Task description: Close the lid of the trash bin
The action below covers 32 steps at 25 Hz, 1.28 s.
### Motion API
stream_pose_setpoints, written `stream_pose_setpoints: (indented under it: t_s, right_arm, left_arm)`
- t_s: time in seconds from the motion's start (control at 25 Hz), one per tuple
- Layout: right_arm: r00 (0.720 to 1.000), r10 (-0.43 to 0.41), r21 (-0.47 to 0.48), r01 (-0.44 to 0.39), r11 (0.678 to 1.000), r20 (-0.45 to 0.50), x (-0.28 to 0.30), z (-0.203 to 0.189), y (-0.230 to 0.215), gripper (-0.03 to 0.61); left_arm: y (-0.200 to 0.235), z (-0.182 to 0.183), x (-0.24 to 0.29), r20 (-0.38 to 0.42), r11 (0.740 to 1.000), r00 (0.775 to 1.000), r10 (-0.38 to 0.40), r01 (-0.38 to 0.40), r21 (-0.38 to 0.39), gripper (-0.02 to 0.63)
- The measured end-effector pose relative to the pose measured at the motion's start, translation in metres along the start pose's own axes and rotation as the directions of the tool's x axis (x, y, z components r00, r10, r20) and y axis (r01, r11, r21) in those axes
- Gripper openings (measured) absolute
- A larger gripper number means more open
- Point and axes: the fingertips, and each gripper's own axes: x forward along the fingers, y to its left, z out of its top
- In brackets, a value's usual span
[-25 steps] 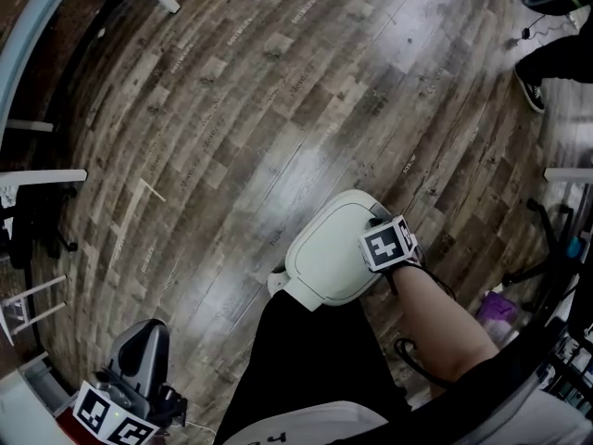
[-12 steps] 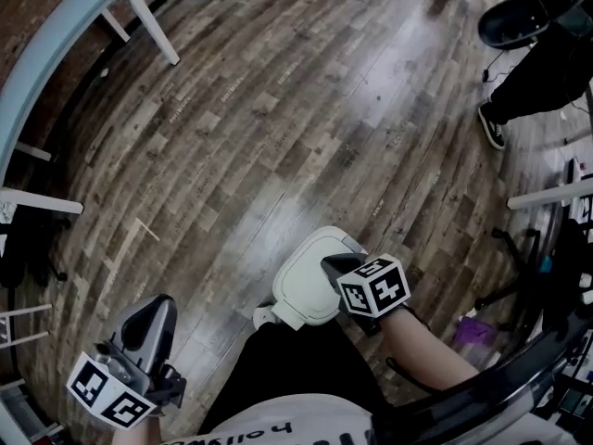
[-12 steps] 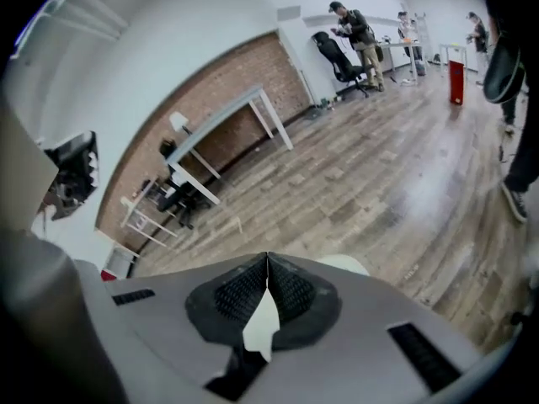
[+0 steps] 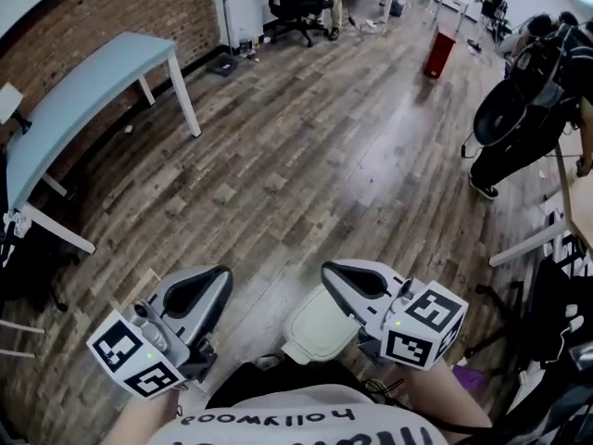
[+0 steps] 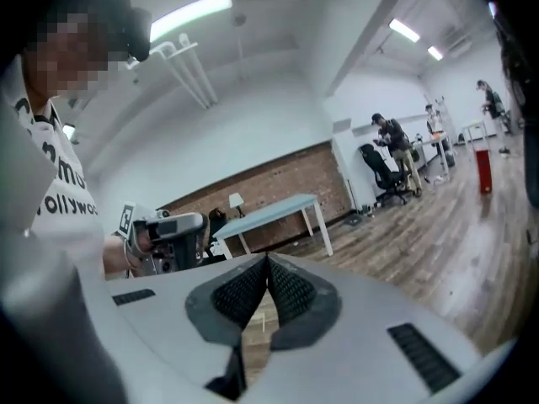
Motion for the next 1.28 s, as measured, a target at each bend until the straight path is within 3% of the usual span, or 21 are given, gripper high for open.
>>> stream_pose_setpoints:
  t_s: [0.24, 0.44, 0.56, 1.28]
  right_arm:
    - [0.991, -0.006, -0.139, 0.025, 0.990, 0.134, -0.030, 0.049, 0.061, 0.009]
    - [0.987, -0.051, -0.217, 0.084, 0.973, 0.154, -0.039, 0.055, 0.075, 0.009]
    - [0.986, -0.073, -0.269, 0.113, 0.956, 0.153, -0.045, 0.053, 0.076, 0.009]
    - [0.982, -0.058, -0.266, 0.106, 0.958, 0.182, -0.042, 0.065, 0.081, 0.009]
  left_arm:
    - [-0.047, 0.025, 0.000, -0.016, 0.982, 0.988, -0.154, 0.155, 0.105, 0.008]
    - [-0.061, 0.040, -0.003, 0.008, 0.967, 0.979, -0.202, 0.198, 0.162, 0.008]
    - [-0.070, 0.039, -0.002, 0.009, 0.964, 0.977, -0.215, 0.211, 0.165, 0.008]
    - [-0.060, 0.037, -0.007, 0.010, 0.968, 0.979, -0.205, 0.201, 0.147, 0.008]
